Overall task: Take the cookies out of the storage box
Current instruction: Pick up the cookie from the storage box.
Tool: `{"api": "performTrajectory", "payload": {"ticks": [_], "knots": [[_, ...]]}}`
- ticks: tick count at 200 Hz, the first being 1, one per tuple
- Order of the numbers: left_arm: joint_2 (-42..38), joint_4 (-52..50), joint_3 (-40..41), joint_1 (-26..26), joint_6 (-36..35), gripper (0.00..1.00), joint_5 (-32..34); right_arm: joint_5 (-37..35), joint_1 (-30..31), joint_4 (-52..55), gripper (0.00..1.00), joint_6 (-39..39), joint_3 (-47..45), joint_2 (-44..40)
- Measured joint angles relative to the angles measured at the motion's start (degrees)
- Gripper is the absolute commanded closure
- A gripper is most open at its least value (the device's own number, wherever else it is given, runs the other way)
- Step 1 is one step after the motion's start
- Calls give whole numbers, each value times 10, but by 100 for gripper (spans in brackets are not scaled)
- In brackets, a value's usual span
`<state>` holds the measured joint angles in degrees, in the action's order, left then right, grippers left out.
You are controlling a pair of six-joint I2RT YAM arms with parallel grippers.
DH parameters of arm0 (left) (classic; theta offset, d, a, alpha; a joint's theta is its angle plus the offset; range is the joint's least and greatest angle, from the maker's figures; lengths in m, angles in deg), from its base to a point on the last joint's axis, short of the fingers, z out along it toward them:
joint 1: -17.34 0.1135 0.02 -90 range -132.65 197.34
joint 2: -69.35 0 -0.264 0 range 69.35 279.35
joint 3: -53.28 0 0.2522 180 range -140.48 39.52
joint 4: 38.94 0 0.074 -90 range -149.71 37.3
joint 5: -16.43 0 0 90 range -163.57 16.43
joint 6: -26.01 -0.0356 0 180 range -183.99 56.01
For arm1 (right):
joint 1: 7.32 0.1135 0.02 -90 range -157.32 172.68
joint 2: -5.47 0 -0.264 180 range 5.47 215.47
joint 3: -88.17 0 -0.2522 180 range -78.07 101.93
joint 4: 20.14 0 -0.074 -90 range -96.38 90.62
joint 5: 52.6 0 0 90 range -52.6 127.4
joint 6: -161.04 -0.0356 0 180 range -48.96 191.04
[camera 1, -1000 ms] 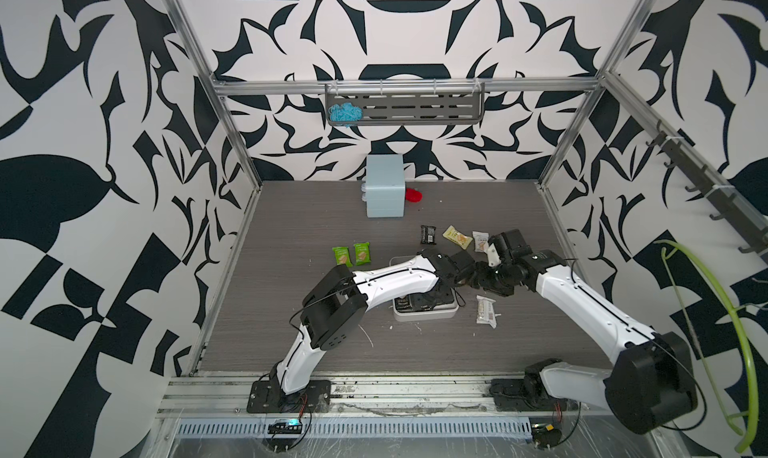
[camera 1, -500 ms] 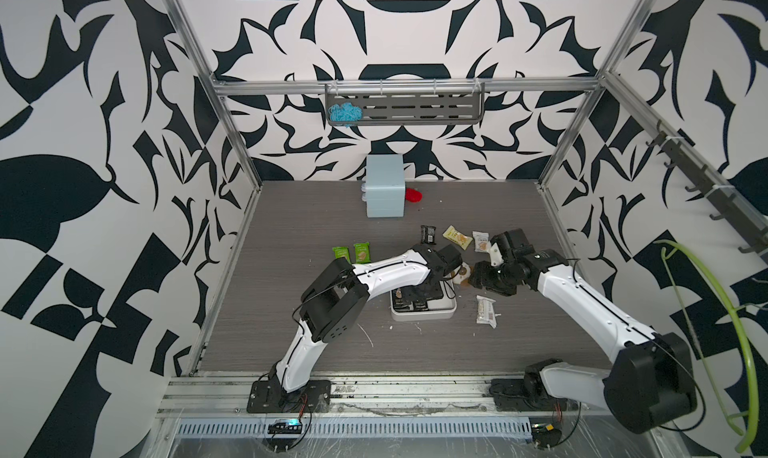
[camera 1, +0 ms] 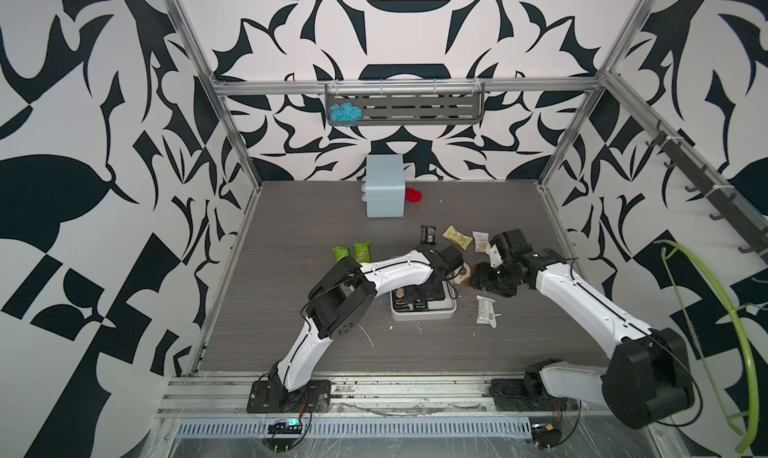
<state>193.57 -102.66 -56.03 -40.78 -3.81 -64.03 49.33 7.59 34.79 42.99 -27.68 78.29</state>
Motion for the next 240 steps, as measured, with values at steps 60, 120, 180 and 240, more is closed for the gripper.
{"api": "performTrajectory", "payload": {"ticks": [60,120,180,240], "knots": [[1,0,-1,0,-1,49,-6,-2,-2,2,41,0,0,2],[1,1,-1,2,-5,54,-6,-6,-4,3,41,0,0,2],[1,1,-30,28,-28,54,-10,-12,-5,11,42,-3,6,1],[-24,4,-43,72,-57,54,-15,-9,-5,6,42,-30,19,7]]}}
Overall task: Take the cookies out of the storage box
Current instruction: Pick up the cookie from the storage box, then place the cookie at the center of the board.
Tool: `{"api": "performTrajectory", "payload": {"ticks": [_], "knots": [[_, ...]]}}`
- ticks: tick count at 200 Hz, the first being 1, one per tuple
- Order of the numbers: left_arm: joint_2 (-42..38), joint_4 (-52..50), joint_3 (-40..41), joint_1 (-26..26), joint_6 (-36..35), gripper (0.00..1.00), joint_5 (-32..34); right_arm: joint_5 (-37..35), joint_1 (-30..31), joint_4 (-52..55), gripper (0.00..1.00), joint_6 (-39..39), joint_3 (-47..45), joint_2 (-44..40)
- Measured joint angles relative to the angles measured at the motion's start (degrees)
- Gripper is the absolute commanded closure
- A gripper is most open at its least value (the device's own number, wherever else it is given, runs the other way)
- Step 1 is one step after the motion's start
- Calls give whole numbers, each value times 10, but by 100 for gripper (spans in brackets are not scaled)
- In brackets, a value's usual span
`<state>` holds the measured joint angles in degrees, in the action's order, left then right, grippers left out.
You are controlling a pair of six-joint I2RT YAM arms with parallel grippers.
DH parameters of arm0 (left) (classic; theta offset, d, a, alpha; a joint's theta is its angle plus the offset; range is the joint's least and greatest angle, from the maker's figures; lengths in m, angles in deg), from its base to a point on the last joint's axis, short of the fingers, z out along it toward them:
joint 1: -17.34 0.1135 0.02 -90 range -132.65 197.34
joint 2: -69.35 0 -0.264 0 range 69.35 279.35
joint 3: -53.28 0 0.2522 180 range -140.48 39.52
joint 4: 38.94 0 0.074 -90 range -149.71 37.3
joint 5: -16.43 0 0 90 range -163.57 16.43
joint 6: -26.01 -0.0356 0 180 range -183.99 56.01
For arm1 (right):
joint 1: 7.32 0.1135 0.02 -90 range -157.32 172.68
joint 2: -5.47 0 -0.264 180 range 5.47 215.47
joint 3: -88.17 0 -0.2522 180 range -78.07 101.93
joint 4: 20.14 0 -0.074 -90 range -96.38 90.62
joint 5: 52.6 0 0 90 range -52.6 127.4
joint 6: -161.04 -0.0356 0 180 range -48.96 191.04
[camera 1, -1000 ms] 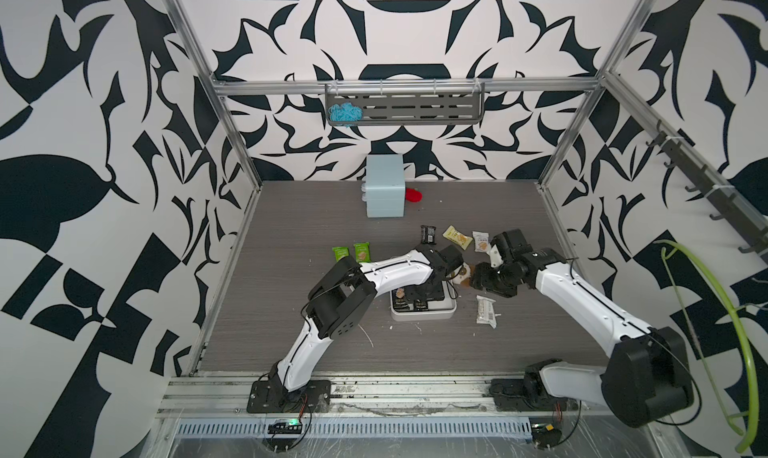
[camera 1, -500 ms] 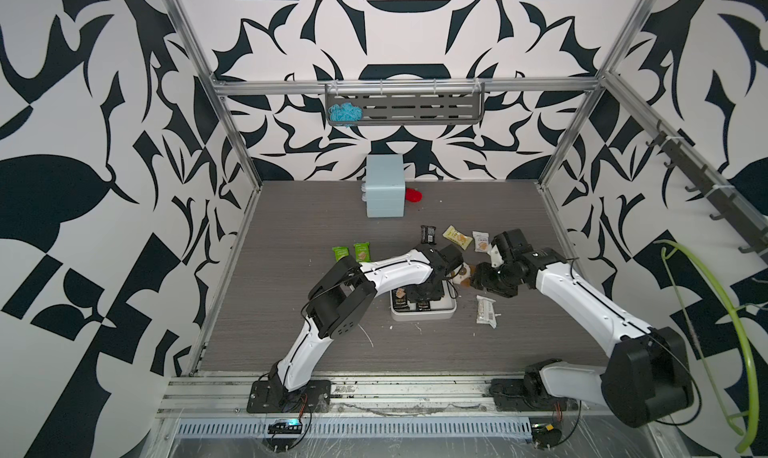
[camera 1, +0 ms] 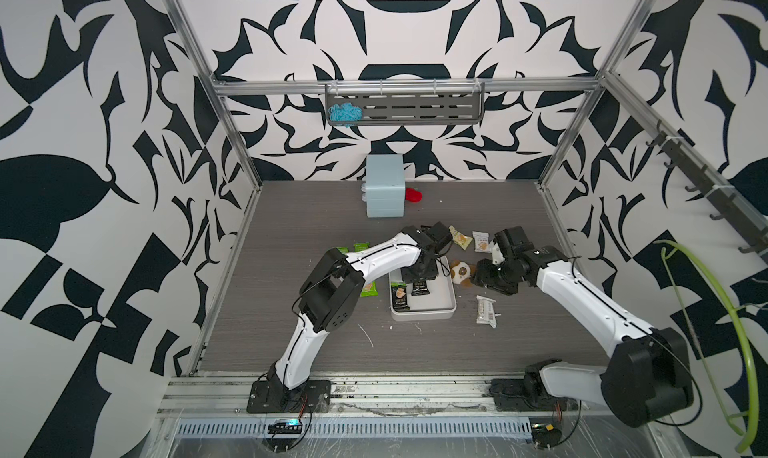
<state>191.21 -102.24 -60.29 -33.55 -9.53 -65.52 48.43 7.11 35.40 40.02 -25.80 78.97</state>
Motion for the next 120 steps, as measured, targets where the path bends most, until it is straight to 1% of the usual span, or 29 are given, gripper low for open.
{"api": "performTrajectory", "payload": {"ticks": [25,53,84,120], "knots": [[-49,5,21,19,-12,54,-2,4,9,-16,43,-23,6,21],[-127,9,72,45,-25,53,-2,-2,54,-28,43,-43,34,64],[-204,15,154,85,-38,53,-2,-6,103,-48,43,-65,75,115],[-279,31,272,136,-55,52,-2,-12,135,-59,44,-82,127,171]]}}
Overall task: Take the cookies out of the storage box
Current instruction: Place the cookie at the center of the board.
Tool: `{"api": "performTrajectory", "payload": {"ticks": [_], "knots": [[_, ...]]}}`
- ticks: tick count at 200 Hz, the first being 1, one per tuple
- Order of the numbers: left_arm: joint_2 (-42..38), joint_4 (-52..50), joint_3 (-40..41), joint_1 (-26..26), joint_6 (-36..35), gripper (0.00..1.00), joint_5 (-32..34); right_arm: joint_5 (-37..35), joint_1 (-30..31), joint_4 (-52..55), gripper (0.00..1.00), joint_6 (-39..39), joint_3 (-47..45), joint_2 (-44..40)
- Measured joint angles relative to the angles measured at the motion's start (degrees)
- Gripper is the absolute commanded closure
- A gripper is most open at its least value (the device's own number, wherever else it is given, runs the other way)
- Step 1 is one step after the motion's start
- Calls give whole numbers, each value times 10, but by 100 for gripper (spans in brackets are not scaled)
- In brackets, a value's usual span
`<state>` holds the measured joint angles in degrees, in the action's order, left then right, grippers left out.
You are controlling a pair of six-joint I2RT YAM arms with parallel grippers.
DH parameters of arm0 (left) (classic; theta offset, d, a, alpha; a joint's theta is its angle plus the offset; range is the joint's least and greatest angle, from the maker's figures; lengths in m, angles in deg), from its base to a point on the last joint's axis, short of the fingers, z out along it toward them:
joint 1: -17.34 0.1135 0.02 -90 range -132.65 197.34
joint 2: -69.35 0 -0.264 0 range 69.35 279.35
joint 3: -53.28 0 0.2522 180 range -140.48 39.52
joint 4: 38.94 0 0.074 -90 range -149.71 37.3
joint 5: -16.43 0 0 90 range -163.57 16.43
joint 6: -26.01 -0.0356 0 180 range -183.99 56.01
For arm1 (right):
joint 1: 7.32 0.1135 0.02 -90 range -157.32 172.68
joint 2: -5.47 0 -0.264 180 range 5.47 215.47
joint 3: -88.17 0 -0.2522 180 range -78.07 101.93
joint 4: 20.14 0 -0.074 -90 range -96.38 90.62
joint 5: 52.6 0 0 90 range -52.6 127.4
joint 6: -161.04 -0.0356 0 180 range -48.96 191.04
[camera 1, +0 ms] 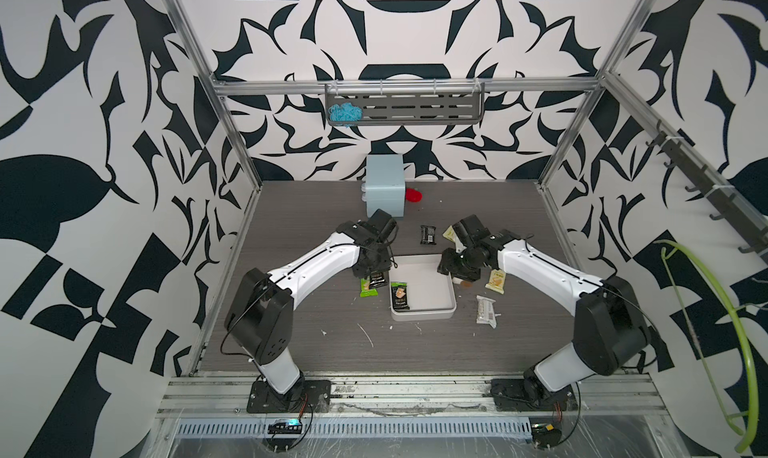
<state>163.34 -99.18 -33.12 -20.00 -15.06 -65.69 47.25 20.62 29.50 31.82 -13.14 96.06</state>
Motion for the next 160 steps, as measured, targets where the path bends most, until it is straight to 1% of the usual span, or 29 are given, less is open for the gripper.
{"api": "performTrajectory", "payload": {"ticks": [38,70,93,132,160], "knots": [[-63,15,105,48,-18,52,1,-3,22,-6,44,-7,49,48],[-72,29,152,63,-30,51,6,-4,35,-6,44,-9,68,76],[-62,42,165,63,-40,51,12,-5,40,-4,43,-9,69,82],[-11,80,168,67,-56,51,14,-9,41,1,44,-9,69,79],[14,97,168,68,-66,51,15,-17,41,4,44,-9,59,57]]}}
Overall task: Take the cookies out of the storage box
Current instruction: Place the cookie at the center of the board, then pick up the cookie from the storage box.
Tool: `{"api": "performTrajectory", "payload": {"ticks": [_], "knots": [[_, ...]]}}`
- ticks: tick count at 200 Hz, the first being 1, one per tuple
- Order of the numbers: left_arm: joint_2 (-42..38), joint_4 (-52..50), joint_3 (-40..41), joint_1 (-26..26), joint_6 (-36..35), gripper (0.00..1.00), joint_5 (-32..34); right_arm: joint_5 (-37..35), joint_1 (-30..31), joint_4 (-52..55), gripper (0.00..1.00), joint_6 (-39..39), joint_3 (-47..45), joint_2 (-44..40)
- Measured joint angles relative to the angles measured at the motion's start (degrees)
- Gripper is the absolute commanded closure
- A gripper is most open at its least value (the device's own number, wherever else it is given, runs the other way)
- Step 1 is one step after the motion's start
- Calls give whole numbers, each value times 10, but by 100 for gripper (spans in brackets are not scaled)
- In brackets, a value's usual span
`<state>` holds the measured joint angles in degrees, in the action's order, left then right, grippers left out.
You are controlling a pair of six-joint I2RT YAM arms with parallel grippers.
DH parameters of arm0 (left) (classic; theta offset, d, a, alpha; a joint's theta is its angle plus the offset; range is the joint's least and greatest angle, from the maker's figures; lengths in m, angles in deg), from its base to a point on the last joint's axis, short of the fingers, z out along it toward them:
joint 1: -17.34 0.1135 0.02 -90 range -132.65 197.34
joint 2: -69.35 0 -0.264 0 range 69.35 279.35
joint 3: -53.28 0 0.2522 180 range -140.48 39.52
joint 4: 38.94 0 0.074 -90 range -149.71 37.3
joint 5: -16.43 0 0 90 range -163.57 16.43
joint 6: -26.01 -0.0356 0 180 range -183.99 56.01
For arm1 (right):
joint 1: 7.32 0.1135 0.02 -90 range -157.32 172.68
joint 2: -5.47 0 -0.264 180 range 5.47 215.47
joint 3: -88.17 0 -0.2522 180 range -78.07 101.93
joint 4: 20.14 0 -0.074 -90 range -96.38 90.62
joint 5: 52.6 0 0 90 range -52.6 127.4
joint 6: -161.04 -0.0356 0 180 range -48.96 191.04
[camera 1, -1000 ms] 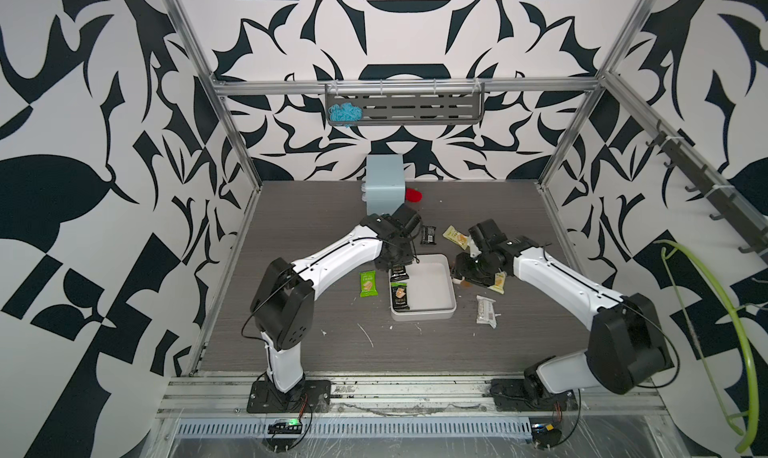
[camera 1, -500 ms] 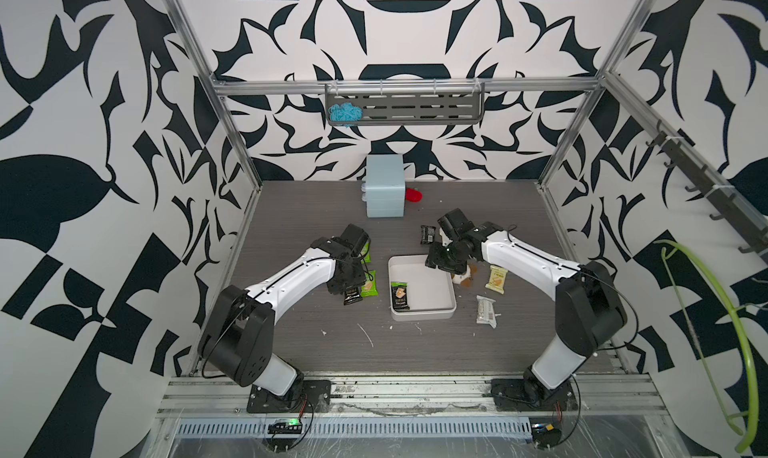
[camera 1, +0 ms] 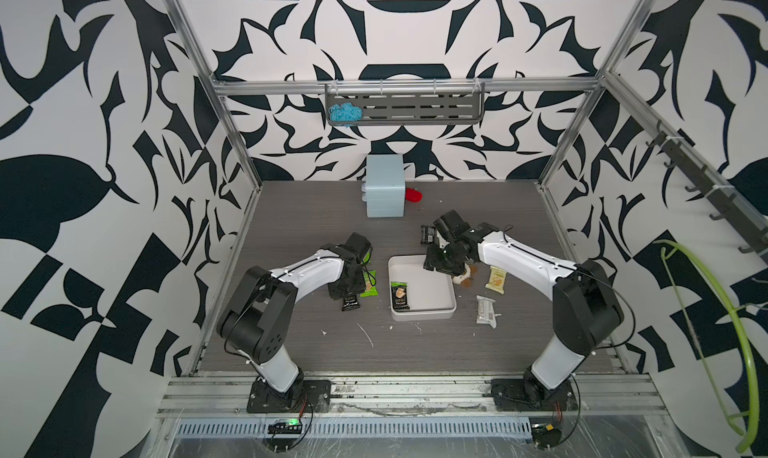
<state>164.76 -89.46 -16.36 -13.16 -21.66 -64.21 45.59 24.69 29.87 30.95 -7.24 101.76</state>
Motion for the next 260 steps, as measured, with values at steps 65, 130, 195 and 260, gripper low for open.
{"api": "performTrajectory", "payload": {"ticks": [65,130,195,260], "knots": [[16,6,-8,0,-5,34,3,-16,0,19,43,11,-33,-70],[-68,-45,-61,-56,60,32,31,-18,0,32,43,27,-82,-113],[0,-106,-209,-236,161,32,95,-13,-10,33,43,45,-136,-191],[181,-174,-350,-314,214,30,108,34,-108,43,43,80,-195,-259]]}}
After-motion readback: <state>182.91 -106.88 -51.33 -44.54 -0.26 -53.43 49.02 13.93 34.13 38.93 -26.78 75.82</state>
